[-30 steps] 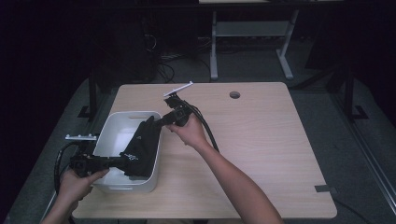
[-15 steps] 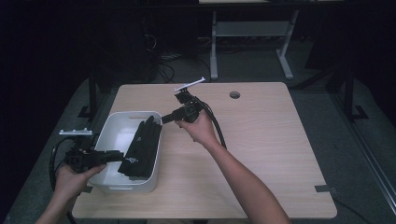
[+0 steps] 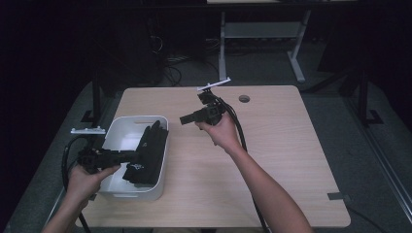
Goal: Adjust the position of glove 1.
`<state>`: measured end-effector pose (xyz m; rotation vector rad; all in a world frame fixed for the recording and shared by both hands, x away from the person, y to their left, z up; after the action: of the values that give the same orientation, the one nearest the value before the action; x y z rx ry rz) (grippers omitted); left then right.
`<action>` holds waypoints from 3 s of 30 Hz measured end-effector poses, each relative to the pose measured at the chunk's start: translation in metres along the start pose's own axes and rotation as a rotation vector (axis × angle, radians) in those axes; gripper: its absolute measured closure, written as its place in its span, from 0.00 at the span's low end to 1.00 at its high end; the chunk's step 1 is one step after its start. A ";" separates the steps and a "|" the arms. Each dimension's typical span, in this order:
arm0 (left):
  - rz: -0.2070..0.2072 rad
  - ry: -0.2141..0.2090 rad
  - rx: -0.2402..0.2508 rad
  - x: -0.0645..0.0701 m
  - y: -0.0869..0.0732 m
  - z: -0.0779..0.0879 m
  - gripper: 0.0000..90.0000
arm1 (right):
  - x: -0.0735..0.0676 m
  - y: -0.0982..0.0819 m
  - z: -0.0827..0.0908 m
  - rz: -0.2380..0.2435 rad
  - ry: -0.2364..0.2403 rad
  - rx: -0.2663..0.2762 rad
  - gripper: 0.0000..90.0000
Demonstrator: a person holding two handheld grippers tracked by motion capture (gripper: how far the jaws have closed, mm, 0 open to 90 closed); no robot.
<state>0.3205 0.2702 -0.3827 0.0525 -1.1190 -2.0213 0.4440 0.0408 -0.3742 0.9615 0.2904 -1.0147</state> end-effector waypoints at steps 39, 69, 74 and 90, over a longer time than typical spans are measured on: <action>-0.096 -0.095 0.006 0.045 0.037 -0.036 0.67 | 0.043 -0.022 0.064 -0.080 -0.014 0.079 0.65; -0.111 -0.117 -0.004 0.059 0.045 -0.050 0.66 | 0.054 -0.030 0.086 -0.101 -0.008 0.094 0.65; -0.118 -0.122 -0.010 0.062 0.046 -0.053 0.65 | 0.058 -0.034 0.090 -0.107 -0.013 0.097 0.65; -0.138 -0.138 -0.018 0.071 0.049 -0.061 0.65 | 0.065 -0.043 0.102 -0.130 -0.019 0.115 0.65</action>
<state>0.3276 0.1672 -0.3615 -0.0203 -1.2120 -2.1846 0.4222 -0.0859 -0.3787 1.0463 0.2840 -1.1687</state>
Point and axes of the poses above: each handheld gripper's, and its own axes: z roughly backward along the jaws, y roughly out of its top, x roughly to its right, the point moved 7 cm from there along -z, roughly forward along the jaws, and after that the axes turned 10 degrees about -z, right-handed, at the moved point
